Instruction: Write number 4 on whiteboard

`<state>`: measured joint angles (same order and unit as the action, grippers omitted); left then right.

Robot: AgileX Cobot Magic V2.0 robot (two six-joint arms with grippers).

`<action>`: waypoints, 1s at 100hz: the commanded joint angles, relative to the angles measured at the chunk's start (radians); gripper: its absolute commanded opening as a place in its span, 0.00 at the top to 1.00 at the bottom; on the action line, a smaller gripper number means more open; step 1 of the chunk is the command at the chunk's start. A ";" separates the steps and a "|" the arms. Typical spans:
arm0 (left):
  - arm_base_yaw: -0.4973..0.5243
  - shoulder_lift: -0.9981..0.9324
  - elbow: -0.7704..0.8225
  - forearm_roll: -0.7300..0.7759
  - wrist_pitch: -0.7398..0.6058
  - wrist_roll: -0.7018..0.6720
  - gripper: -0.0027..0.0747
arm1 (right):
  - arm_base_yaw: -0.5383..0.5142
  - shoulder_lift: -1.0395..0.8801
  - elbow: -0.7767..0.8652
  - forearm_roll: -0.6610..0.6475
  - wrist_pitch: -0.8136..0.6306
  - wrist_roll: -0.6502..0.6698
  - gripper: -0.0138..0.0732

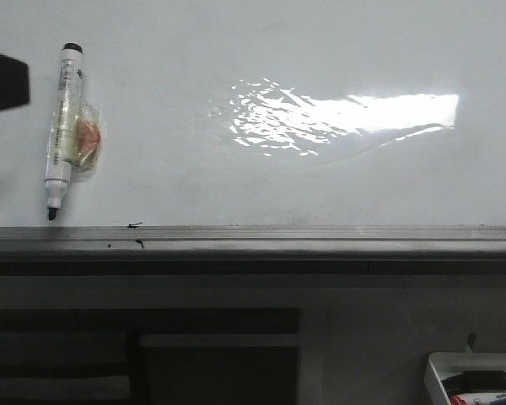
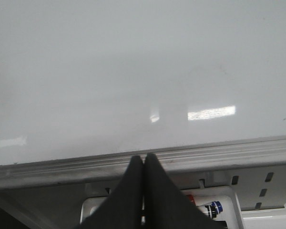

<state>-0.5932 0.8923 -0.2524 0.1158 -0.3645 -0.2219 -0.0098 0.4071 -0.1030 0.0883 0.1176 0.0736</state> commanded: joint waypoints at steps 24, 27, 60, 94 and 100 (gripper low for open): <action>-0.065 0.202 -0.035 -0.177 -0.182 -0.012 0.45 | 0.000 0.014 -0.031 -0.004 -0.077 -0.008 0.91; -0.065 0.222 -0.035 -0.179 -0.201 -0.012 0.45 | 0.000 0.014 -0.031 -0.004 -0.077 -0.008 0.91; -0.065 0.383 -0.039 -0.296 -0.282 -0.012 0.77 | 0.017 0.014 -0.039 0.006 -0.029 -0.008 0.91; -0.065 0.372 -0.039 0.000 -0.359 0.069 0.99 | 0.353 0.108 -0.275 0.008 0.170 -0.089 0.87; -0.065 0.359 -0.039 0.094 -0.397 0.079 0.99 | 0.442 0.146 -0.324 0.008 0.170 -0.089 0.80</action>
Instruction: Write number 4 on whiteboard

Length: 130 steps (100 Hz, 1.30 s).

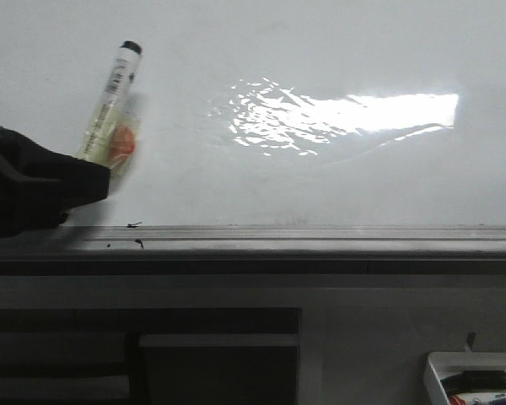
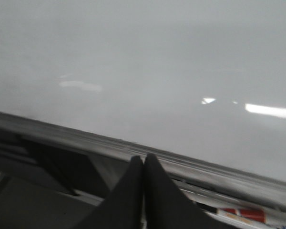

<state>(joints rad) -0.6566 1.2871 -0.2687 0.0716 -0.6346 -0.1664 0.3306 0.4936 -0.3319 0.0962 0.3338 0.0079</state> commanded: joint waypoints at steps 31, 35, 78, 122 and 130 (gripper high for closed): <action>-0.002 -0.070 -0.023 0.463 -0.214 0.139 0.99 | 0.545 0.328 -0.323 -0.052 -0.071 -0.034 0.38; -0.002 -0.070 -0.023 0.493 -0.214 0.155 0.99 | 0.580 0.363 -0.340 -0.056 -0.092 -0.034 0.38; -0.002 -0.070 -0.023 0.596 -0.249 0.166 0.99 | 0.611 0.564 -0.417 -0.052 -0.215 -0.034 0.38; -0.002 -0.071 -0.023 0.598 -0.247 0.166 0.93 | 0.611 0.575 -0.434 -0.034 -0.199 -0.033 0.91; -0.002 -0.071 -0.023 0.590 -0.249 0.166 0.76 | 0.611 0.575 -0.434 -0.025 -0.196 -0.025 0.91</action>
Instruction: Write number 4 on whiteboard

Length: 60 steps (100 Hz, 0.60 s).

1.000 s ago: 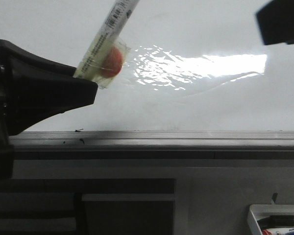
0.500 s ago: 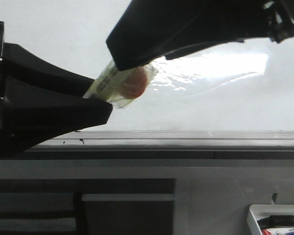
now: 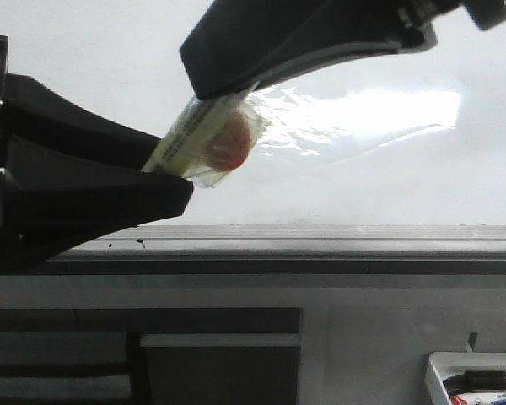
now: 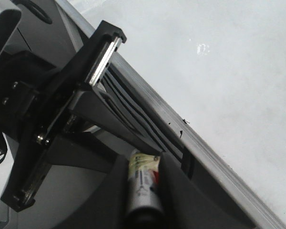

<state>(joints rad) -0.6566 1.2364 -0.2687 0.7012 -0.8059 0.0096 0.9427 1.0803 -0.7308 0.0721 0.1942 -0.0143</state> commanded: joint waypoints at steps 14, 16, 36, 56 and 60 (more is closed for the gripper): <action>-0.002 -0.047 -0.023 -0.176 -0.078 -0.031 0.47 | -0.021 -0.012 -0.037 0.028 -0.054 0.006 0.91; -0.002 -0.055 -0.023 -0.206 -0.078 -0.033 0.45 | -0.027 -0.012 -0.040 0.028 -0.054 0.006 0.91; -0.002 -0.188 -0.017 -0.367 -0.012 -0.033 0.44 | -0.121 0.029 -0.149 0.032 -0.013 0.006 0.91; 0.000 -0.296 -0.017 -0.428 0.084 -0.033 0.44 | -0.204 0.135 -0.317 0.009 0.012 -0.019 0.91; 0.000 -0.303 -0.017 -0.451 0.091 -0.033 0.44 | -0.225 0.157 -0.359 0.005 0.022 -0.019 0.91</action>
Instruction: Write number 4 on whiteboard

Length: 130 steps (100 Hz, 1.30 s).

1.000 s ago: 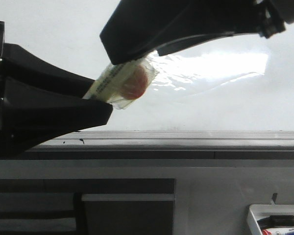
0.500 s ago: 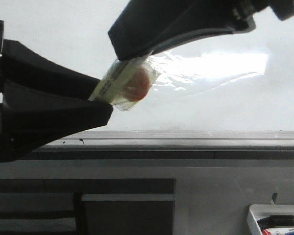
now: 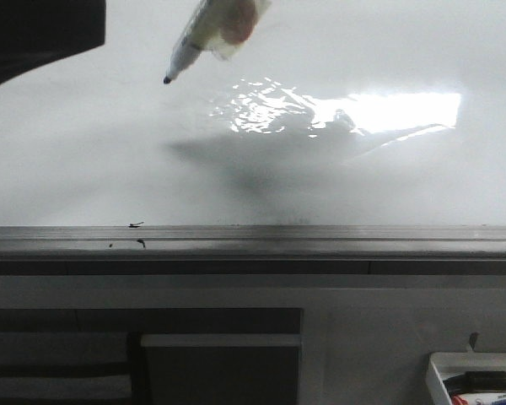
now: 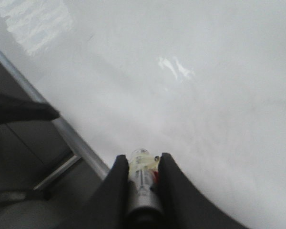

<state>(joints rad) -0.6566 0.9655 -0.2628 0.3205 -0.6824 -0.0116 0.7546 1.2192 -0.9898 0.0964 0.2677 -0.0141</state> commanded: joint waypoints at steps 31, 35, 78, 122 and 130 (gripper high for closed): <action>0.000 -0.037 -0.023 -0.097 -0.029 -0.012 0.44 | -0.113 0.107 -0.188 -0.040 -0.011 -0.019 0.91; 0.000 -0.037 -0.023 -0.097 -0.029 -0.012 0.44 | -0.113 0.109 -0.169 -0.040 -0.010 -0.019 0.91; 0.000 -0.037 -0.023 -0.097 -0.029 -0.012 0.44 | -0.125 0.053 -0.019 0.021 -0.009 -0.019 0.91; 0.000 -0.037 -0.023 -0.097 -0.029 -0.012 0.44 | -0.136 -0.043 -0.072 0.000 0.094 -0.019 0.91; 0.000 -0.037 -0.023 -0.097 -0.029 -0.012 0.44 | -0.116 -0.038 -0.093 -0.002 0.050 -0.019 0.91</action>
<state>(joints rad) -0.6566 0.9408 -0.2628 0.2438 -0.6424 -0.0140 0.6192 1.2098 -1.0275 0.1072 0.4342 -0.0182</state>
